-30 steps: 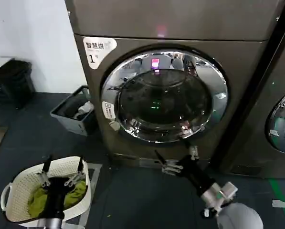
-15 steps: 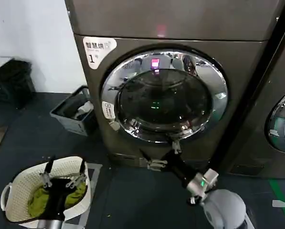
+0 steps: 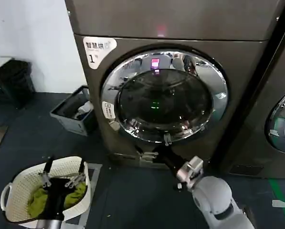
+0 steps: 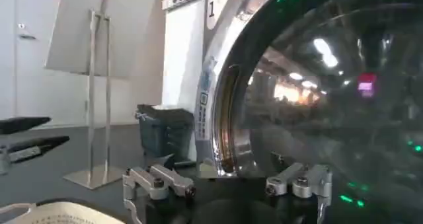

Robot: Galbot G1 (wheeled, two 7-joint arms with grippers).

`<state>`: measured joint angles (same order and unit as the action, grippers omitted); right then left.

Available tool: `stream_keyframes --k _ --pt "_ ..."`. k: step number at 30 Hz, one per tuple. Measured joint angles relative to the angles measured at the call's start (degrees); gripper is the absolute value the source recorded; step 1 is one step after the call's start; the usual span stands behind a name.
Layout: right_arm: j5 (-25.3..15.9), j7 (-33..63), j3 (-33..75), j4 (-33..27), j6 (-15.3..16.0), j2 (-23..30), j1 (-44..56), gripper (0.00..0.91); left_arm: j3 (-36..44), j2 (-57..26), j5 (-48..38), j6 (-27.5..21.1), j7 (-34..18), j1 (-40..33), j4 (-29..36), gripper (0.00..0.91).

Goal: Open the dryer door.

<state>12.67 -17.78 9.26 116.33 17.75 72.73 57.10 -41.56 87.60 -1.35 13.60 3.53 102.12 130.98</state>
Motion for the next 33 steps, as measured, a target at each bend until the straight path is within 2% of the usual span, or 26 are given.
stream_keyframes --k 16,33 --pt "-4.8 4.5 -5.5 -2.5 0.2 5.1 -2.1 0.907 0.5 0.0 0.0 -0.3 0.0 0.5 0.4 0.907" --pt "-5.8 5.6 -7.4 -7.3 -0.3 8.7 -6.0 0.907 0.8 -0.2 0.0 -0.6 0.0 0.7 0.3 0.907"
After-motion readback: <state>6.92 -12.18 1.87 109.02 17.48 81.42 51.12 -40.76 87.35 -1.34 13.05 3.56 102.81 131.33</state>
